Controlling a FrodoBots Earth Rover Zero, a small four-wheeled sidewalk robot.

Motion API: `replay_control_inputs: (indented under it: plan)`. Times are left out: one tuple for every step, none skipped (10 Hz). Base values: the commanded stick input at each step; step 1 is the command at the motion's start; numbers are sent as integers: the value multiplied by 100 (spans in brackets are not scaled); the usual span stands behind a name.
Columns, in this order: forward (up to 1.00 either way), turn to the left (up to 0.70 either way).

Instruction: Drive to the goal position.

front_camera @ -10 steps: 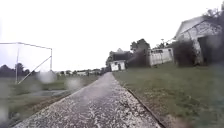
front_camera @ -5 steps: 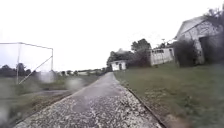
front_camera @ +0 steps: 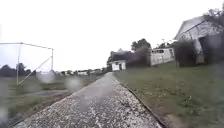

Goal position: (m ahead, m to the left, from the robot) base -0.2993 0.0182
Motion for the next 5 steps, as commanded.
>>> replay_control_inputs:
  plan:
    - [0, 15]
    - [0, 28]
    - [0, 40]
    - [0, 45]
    - [0, 41]
